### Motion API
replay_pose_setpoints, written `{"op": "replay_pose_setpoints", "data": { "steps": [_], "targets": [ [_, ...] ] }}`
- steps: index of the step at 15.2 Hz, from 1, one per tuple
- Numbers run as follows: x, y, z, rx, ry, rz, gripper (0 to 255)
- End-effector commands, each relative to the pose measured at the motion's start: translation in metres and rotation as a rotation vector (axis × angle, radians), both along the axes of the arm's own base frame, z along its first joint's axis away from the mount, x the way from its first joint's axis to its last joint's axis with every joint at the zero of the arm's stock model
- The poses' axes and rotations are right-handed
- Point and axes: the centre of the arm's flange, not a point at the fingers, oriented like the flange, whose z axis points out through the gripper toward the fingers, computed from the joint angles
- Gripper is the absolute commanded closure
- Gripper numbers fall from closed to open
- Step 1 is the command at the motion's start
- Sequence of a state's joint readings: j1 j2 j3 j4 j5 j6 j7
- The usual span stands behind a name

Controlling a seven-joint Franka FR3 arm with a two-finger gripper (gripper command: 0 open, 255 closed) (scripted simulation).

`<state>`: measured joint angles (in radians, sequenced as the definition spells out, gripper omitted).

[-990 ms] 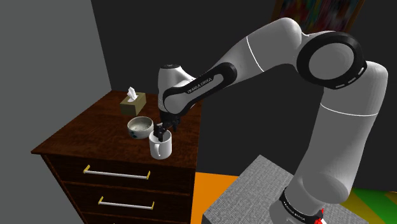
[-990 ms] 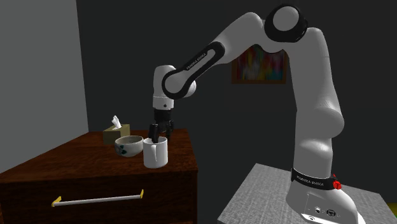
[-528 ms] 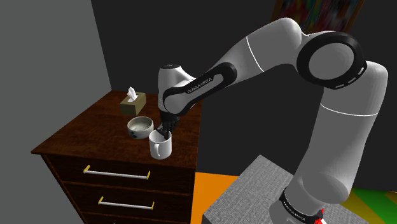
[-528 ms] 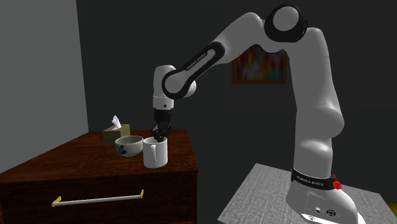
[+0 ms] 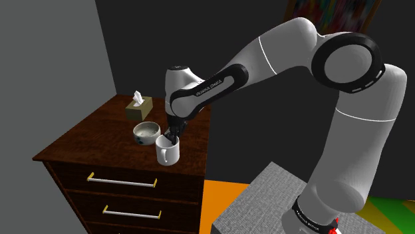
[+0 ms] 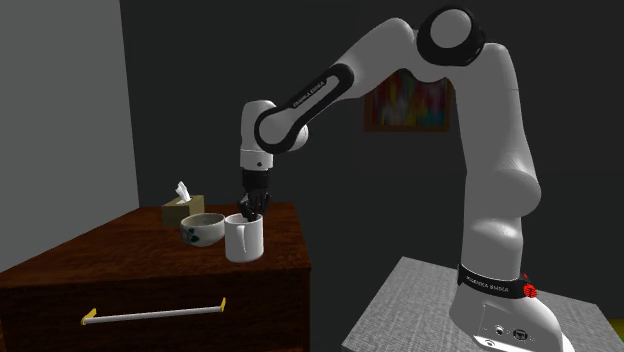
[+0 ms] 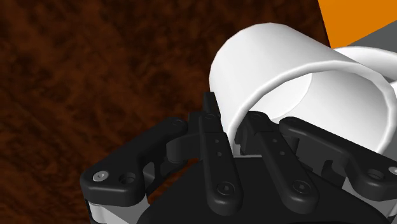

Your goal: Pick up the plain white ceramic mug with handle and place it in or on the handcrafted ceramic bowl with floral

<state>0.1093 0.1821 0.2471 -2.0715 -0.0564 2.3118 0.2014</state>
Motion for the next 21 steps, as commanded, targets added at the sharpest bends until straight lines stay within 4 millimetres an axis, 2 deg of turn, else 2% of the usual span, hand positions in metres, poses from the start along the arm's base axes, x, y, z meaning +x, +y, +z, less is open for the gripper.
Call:
{"op": "replay_pose_setpoints", "data": {
  "steps": [1, 21],
  "targets": [
    [0.000, 0.000, 0.010, 0.000, 0.000, 0.000, 255],
    [0.000, 0.000, 0.116, 0.000, 0.000, 0.000, 255]
  ]
}}
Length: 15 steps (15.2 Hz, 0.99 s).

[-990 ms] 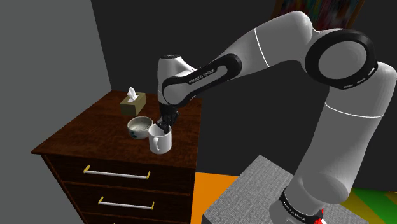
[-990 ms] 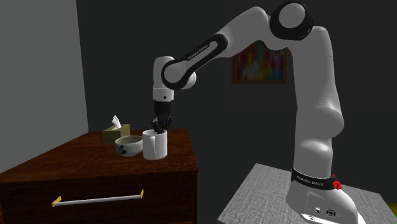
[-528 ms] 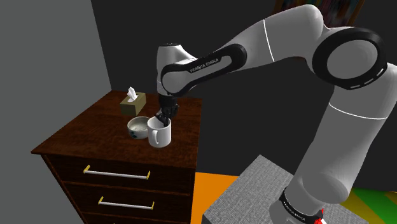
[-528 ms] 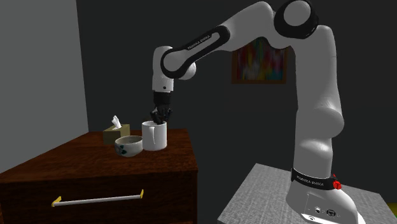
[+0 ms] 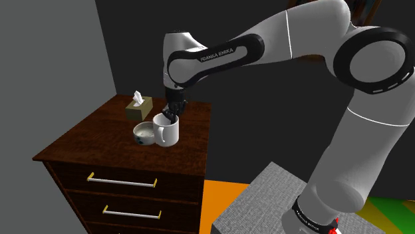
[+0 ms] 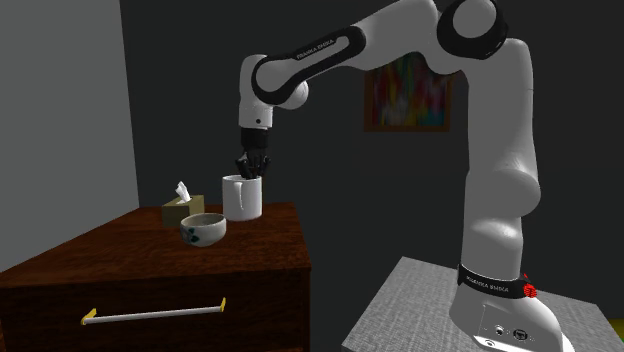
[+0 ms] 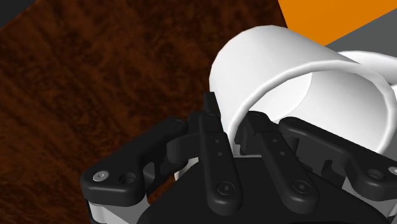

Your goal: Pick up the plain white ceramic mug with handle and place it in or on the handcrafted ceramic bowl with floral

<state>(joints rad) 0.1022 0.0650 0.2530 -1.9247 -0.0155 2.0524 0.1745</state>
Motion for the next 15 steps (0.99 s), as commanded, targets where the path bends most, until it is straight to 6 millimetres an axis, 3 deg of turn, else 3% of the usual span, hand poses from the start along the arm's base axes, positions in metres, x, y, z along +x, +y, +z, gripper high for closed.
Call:
{"op": "replay_pose_setpoints", "data": {
  "steps": [1, 6, 15],
  "targets": [
    [0.001, 0.000, 0.011, 0.000, 0.000, 0.000, 255],
    [0.001, 0.000, 0.036, 0.000, 0.000, 0.000, 255],
    [0.118, 0.013, 0.051, 0.000, 0.000, 0.000, 255]
  ]
}}
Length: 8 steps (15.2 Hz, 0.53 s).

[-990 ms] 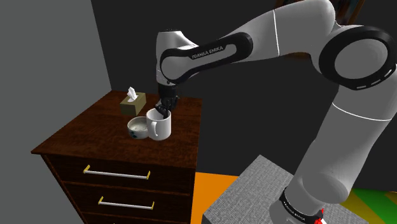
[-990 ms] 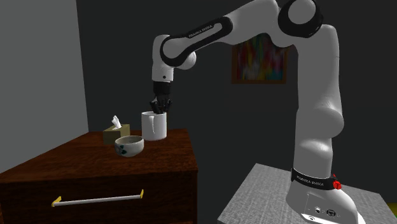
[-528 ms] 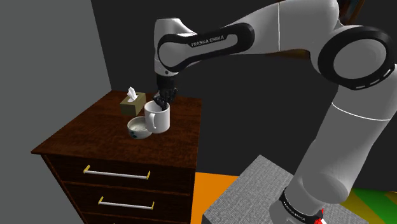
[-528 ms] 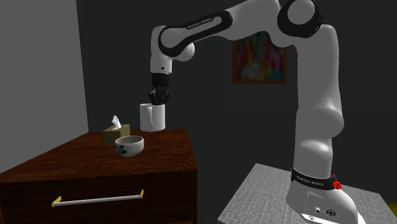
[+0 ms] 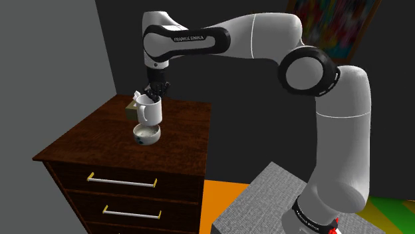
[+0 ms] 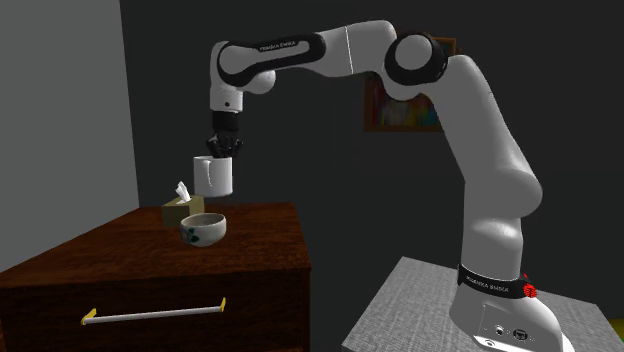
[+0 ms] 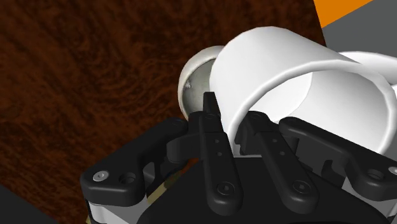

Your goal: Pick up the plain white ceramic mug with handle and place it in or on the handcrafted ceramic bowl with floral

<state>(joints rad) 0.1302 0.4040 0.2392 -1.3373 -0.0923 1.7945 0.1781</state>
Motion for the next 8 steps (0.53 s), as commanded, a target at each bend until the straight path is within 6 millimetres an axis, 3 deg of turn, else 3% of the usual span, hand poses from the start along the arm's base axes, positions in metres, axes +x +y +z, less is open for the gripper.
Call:
{"op": "replay_pose_setpoints", "data": {
  "steps": [1, 4, 8],
  "targets": [
    [0.026, 0.001, 0.004, 0.000, -0.001, -0.001, 255],
    [0.063, 0.005, 0.009, 0.000, -0.001, -0.001, 255],
    [0.063, 0.005, -0.013, 0.000, -0.001, -0.001, 255]
  ]
}}
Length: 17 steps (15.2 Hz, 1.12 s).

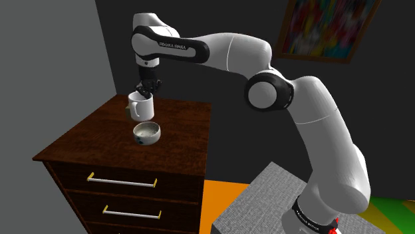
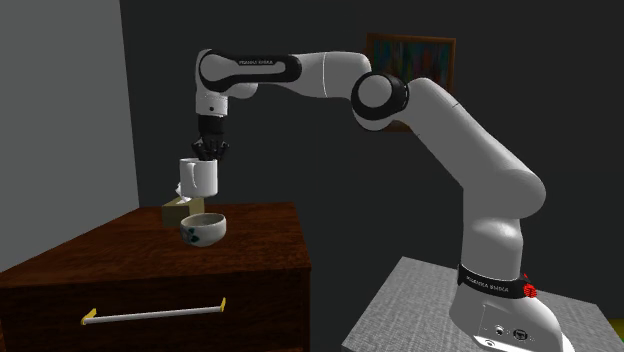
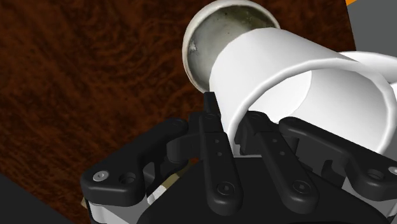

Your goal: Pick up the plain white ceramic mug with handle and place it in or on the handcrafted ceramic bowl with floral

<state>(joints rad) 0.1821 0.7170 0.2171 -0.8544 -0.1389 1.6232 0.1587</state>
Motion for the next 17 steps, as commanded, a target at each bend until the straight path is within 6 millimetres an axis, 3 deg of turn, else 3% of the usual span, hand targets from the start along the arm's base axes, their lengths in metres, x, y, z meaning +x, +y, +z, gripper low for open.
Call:
{"op": "replay_pose_setpoints", "data": {
  "steps": [1, 13, 17],
  "targets": [
    [0.000, 0.000, -0.010, 0.000, -0.001, 0.000, 255],
    [0.000, 0.000, -0.075, 0.000, -0.001, 0.000, 255],
    [0.000, 0.000, -0.075, 0.000, -0.001, 0.000, 255]
  ]
}}
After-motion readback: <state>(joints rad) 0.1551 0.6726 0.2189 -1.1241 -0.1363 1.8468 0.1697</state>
